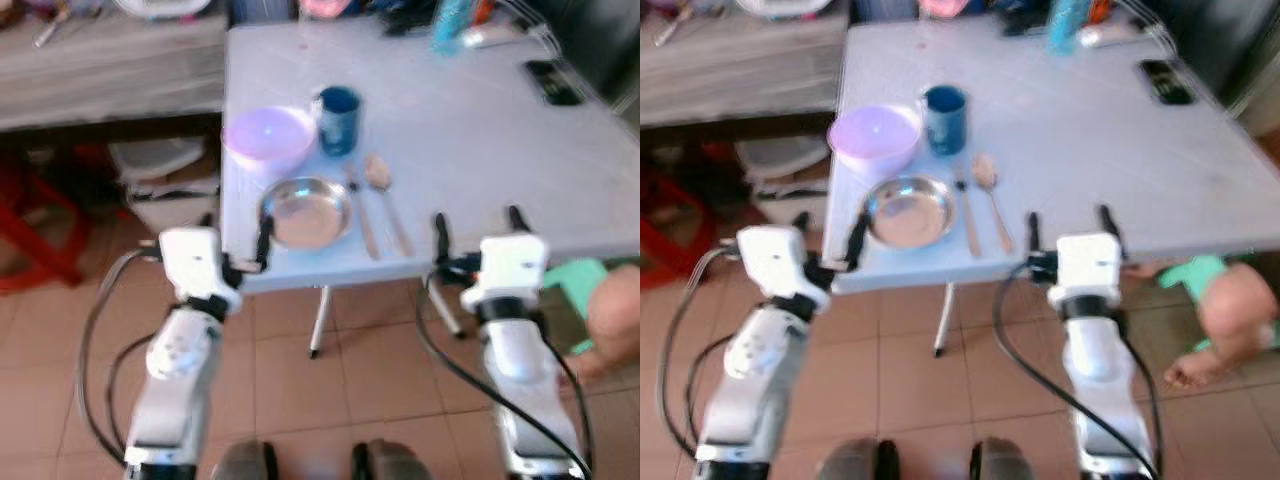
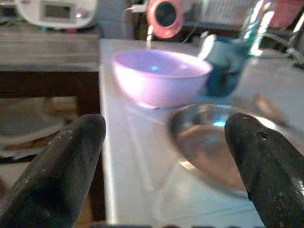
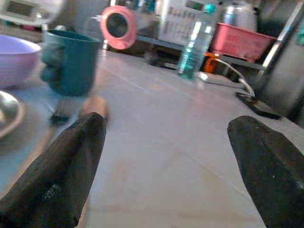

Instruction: Setting the table

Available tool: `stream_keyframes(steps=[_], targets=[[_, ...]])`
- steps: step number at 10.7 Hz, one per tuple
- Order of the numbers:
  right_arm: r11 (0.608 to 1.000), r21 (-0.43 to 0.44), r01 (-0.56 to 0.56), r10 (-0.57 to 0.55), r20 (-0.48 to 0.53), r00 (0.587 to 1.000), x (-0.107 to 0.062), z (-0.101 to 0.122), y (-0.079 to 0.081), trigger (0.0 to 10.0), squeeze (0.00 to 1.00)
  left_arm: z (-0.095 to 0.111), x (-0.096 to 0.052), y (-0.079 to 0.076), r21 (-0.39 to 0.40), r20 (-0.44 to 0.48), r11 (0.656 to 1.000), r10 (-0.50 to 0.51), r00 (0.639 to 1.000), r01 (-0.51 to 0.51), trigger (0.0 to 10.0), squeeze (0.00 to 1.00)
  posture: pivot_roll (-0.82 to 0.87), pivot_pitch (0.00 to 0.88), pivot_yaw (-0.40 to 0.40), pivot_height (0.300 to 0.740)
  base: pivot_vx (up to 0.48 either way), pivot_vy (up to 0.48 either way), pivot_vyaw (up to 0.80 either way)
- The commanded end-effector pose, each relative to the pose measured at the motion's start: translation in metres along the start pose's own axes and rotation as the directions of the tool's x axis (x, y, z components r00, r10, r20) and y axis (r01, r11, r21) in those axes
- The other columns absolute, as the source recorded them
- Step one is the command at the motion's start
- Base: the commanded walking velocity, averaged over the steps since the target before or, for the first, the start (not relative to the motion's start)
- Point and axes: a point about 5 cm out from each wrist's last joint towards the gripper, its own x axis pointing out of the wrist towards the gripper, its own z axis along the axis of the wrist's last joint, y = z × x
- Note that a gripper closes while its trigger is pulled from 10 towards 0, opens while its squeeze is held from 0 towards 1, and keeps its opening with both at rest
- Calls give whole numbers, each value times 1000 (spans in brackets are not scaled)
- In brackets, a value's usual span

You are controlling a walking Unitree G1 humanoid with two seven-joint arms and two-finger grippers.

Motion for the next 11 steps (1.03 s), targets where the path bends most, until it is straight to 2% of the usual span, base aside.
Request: stream_keyframes(steps=[1,3,6,7,8,11], targets=[[1000,-12,-10,10,6,1000,-2,1,-1,10000,0,-2,-2,-1,1,-9,1000,3,1000,-3,10000,0,-50,124,31,740,247,0,0],[999,-26,-40,40,15,999,0,3,3,10000,0,0,-1,2,2,3,1000,31,999,-31,10000,0,-47,124,32,740,0,0,0],[998,-23,-53,54,35,998,2,5,5,10000,0,1,0,6,14,9,998,53,999,-54,10000,0,-40,119,34,740,0,0,767],[999,16,-27,27,20,999,4,3,2,10000,0,0,-1,6,17,0,999,49,999,-49,10000,0,-37,121,36,740,0,0,0],[1000,12,-25,25,21,999,6,2,-1,10000,0,-1,-2,6,21,-5,999,48,999,-48,10000,0,-36,126,37,740,0,0,0],[996,82,20,-17,-40,999,24,-4,-18,10000,0,-2,-7,5,39,-18,999,18,1000,-17,10000,0,-33,157,49,740,0,0,0]])
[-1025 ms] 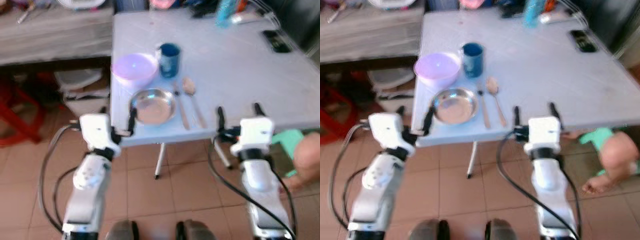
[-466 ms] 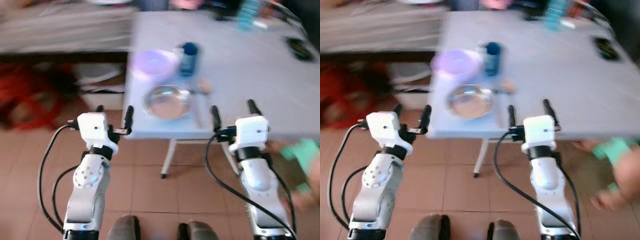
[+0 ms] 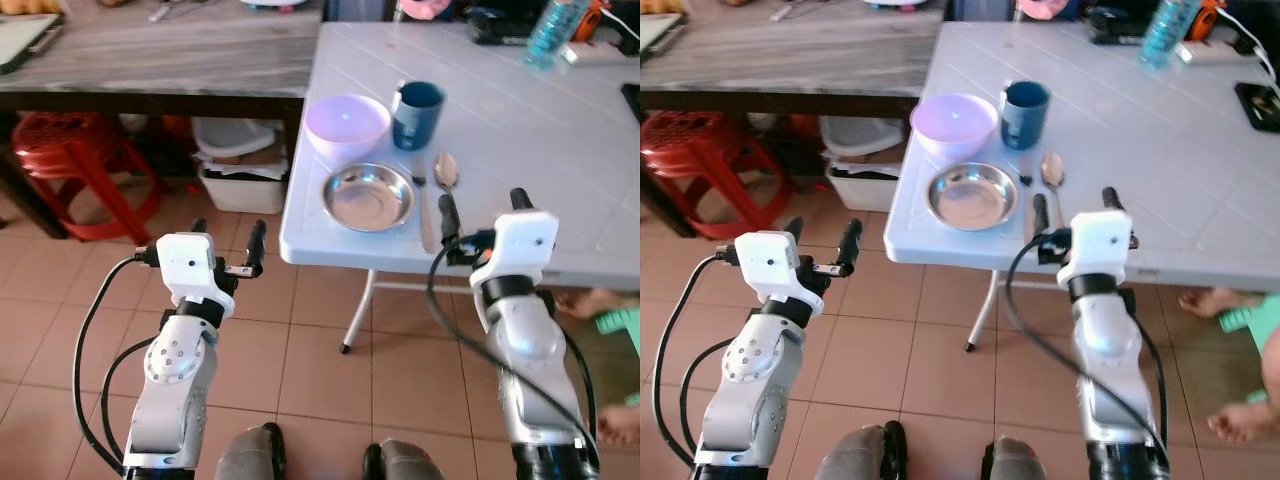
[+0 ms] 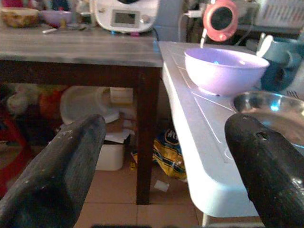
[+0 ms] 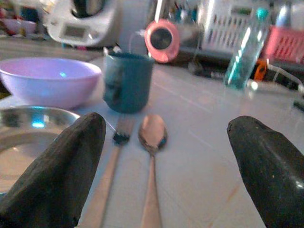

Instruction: Setting the table

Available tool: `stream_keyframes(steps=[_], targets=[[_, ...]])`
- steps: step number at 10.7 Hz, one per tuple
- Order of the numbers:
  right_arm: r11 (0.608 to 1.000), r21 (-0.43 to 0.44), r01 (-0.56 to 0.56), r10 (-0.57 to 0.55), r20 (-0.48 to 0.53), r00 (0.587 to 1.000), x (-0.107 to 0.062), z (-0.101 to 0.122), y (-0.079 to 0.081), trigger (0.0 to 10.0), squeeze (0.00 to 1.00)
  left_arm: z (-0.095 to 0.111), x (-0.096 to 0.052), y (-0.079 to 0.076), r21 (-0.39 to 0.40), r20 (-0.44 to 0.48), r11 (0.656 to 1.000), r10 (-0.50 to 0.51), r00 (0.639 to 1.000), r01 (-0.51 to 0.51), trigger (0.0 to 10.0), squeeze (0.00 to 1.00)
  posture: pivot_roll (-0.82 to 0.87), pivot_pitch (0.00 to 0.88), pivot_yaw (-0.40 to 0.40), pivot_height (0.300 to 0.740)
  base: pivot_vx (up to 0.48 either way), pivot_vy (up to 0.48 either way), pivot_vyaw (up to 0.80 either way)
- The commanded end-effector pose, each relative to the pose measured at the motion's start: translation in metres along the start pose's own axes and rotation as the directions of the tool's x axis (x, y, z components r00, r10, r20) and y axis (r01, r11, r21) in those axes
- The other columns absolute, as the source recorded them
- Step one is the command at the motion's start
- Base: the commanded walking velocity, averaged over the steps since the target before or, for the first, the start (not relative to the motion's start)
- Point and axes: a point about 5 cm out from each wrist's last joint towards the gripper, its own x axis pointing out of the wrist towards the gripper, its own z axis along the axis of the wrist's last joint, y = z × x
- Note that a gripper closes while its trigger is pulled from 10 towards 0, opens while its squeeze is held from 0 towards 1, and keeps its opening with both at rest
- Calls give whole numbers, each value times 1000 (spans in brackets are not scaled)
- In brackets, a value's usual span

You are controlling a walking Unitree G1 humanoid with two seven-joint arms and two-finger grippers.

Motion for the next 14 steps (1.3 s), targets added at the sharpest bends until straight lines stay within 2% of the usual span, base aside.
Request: stream_keyframes(steps=[1,2,3,5,6,9,10,12,13,14], targets=[[999,30,-9,10,-13,1000,4,0,0,10000,0,0,-4,0,16,-15,1000,-13,1000,13,10000,0,-31,168,55,740,0,0,0],[997,66,-31,32,-17,999,10,1,4,10000,0,-1,-6,1,21,-24,1000,-17,1000,18,10000,0,-25,184,62,740,0,0,0],[985,148,-90,94,-16,995,20,6,16,10000,0,0,-10,4,35,-36,999,-16,999,18,10000,0,-9,206,72,740,0,0,0],[972,202,-122,128,-17,992,30,13,23,10000,0,2,-14,6,49,-49,999,-20,999,22,10000,0,12,229,81,740,0,0,0],[959,257,-121,135,-39,990,33,12,25,10000,0,3,-16,7,52,-54,998,-22,998,24,10000,0,21,236,84,740,0,0,0],[927,346,-143,182,-82,980,27,8,36,10000,0,6,-19,10,60,-69,998,-25,997,29,10000,0,30,249,93,740,0,0,0],[913,377,-159,201,-76,977,26,9,39,10000,1000,6,-19,9,61,-71,998,-27,997,31,10000,0,32,251,95,740,0,0,0],[892,407,-197,245,-68,967,26,15,49,10000,1000,7,-20,9,60,-77,997,-35,996,40,10000,0,33,254,97,740,0,0,0],[879,424,-217,265,-55,963,26,22,55,10000,118,8,-20,9,59,-78,997,-38,996,42,10000,0,34,254,94,740,0,0,0],[874,428,-229,274,-47,961,26,26,57,10000,0,7,-20,9,58,-80,997,-37,996,42,10000,0,32,255,93,740,0,0,0]])
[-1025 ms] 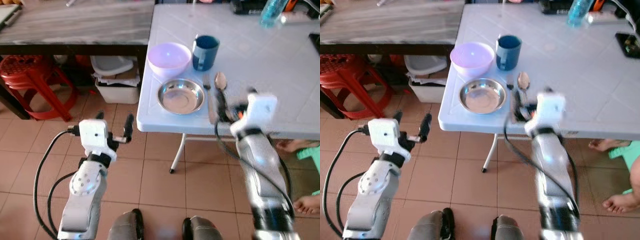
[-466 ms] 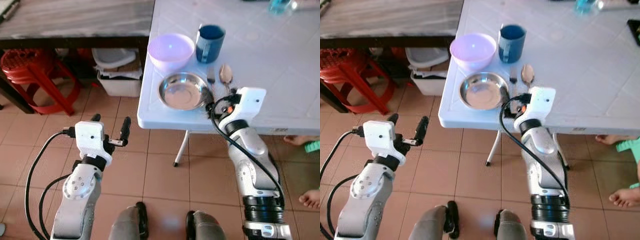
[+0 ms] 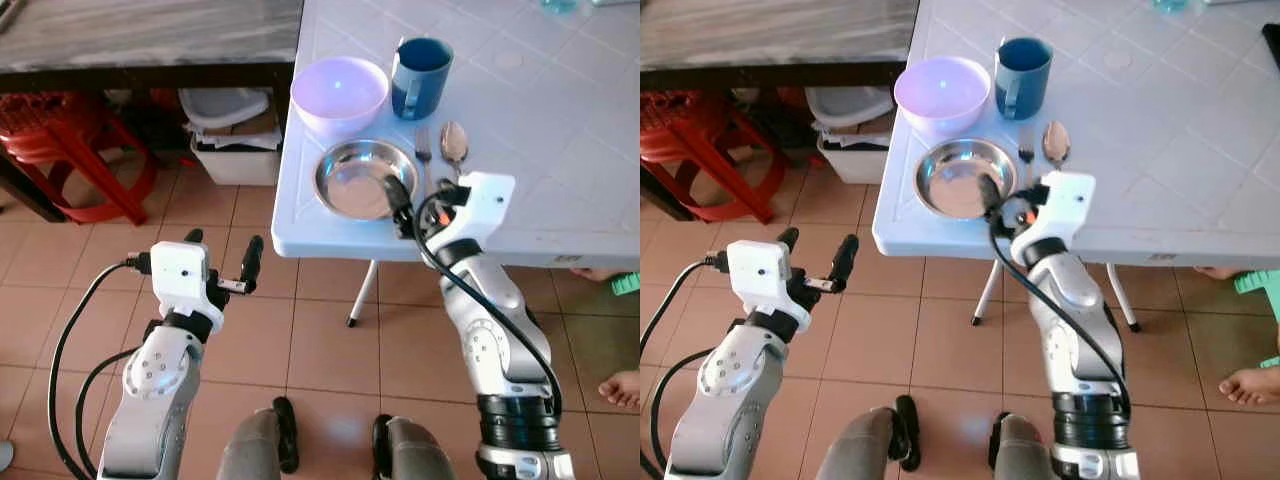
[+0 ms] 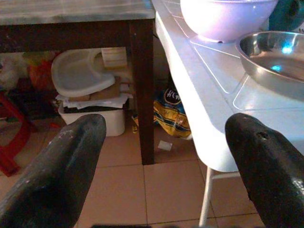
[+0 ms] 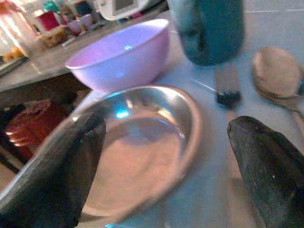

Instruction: Setting the table

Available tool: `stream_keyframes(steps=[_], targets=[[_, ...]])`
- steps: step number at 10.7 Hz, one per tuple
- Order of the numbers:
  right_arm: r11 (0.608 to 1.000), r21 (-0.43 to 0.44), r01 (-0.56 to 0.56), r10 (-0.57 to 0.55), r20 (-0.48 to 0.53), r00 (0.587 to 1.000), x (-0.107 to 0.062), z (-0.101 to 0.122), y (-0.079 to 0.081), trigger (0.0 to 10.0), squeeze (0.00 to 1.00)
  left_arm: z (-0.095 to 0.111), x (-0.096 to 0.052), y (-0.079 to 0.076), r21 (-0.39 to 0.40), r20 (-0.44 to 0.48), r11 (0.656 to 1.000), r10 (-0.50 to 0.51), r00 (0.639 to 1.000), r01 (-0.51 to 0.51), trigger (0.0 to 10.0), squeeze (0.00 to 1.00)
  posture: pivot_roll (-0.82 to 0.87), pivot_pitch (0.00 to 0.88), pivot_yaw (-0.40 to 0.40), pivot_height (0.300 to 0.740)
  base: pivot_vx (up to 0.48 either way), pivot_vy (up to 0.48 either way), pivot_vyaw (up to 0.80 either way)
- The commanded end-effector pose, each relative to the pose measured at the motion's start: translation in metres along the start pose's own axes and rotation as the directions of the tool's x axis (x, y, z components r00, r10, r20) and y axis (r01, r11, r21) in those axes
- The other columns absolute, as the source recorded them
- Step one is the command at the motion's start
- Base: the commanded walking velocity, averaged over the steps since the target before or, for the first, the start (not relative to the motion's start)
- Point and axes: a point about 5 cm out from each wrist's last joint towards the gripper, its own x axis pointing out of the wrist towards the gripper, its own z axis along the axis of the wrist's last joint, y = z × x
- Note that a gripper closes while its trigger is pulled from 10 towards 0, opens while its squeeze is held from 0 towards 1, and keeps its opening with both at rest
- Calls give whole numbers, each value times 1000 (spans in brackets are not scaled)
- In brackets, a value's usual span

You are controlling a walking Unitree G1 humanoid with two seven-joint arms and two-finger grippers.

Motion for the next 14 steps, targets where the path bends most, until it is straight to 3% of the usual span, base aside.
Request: stream_keyframes(steps=[1,11,12,13,14], targets=[[1000,15,-26,26,3,1000,0,3,6,10000,0,1,-4,2,8,-4,1000,5,1000,-5,10000,0,30,253,91,740,0,0,0],[981,190,-37,63,-132,989,-1,-19,13,10000,0,0,-5,1,9,-18,999,-31,999,32,10000,0,32,257,87,740,0,0,0],[973,232,-22,59,-153,986,-1,-23,12,1922,0,0,-5,0,6,-20,999,-37,999,37,10000,0,32,256,86,740,0,0,0],[969,245,-10,50,-157,986,0,-23,11,0,0,-1,-6,0,4,-21,999,-40,999,41,10000,0,33,255,85,740,0,0,0],[965,263,13,31,-164,986,2,-23,8,0,0,-2,-7,-1,6,-31,998,-69,997,69,10000,0,29,256,83,740,0,0,0]])
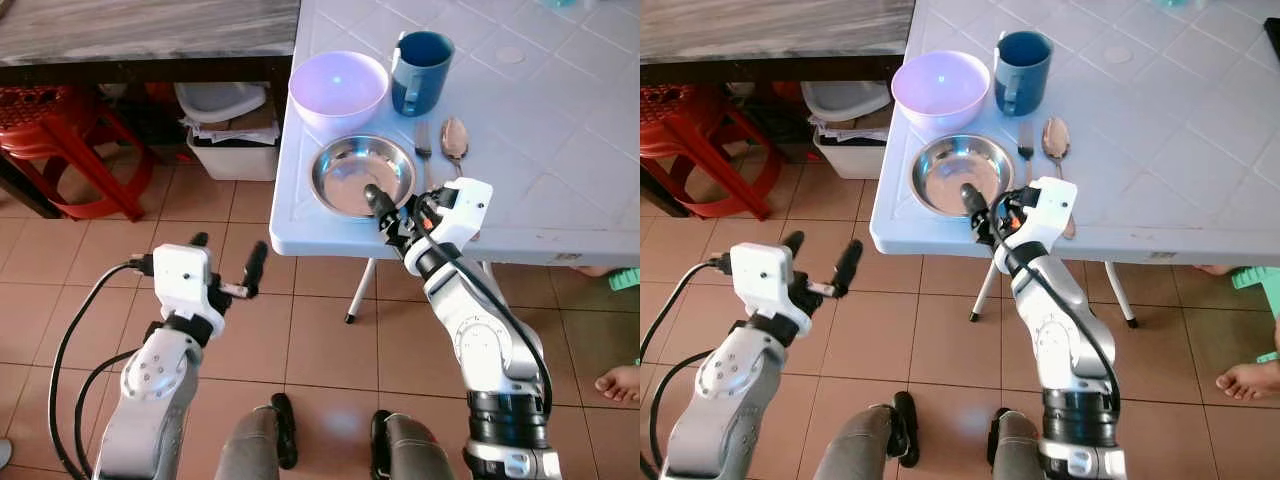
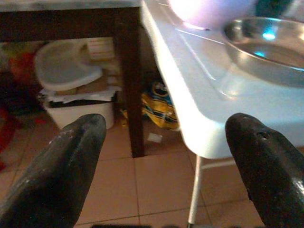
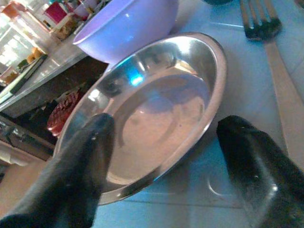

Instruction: Setting the table

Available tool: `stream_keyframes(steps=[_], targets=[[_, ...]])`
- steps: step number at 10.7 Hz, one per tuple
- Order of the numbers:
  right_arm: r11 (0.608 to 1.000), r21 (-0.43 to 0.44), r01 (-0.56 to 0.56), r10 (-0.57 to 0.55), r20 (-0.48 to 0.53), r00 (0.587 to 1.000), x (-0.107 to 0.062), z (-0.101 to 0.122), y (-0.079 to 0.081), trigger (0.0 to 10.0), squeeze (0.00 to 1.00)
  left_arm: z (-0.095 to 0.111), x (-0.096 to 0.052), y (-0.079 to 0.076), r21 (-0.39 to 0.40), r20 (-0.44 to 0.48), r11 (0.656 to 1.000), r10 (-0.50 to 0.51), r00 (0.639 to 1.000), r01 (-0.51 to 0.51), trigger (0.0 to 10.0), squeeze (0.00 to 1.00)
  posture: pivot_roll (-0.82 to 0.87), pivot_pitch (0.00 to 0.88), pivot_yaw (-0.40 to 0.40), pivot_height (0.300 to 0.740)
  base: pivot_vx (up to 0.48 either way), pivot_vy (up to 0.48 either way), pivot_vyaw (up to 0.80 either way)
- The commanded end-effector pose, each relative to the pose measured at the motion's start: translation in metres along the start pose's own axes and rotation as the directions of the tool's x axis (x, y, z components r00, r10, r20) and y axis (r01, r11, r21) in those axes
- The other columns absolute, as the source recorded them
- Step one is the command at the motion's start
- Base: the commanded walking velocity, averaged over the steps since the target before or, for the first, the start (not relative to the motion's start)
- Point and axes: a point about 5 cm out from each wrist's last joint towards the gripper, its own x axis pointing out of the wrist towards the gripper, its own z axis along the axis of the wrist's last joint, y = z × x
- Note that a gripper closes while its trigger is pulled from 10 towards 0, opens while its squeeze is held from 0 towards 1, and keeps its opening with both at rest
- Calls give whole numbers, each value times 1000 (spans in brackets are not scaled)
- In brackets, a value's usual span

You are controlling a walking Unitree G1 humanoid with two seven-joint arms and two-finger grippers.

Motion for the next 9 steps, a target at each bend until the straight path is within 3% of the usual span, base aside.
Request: stream_keyframes(steps=[1,3,9], targets=[[999,24,44,-43,-45,998,1,-8,-6,0,0,-3,-7,3,16,-24,1000,-26,999,27,10000,0,29,256,82,740,0,0,0],[994,52,91,-87,-74,993,2,-8,-14,0,0,-4,-11,13,40,-40,998,-37,998,39,10000,0,29,254,84,740,0,0,0],[984,56,171,-160,-155,975,6,-13,-28,0,0,-7,-18,17,70,-66,994,-82,994,87,10000,0,28,249,76,740,0,0,0]])
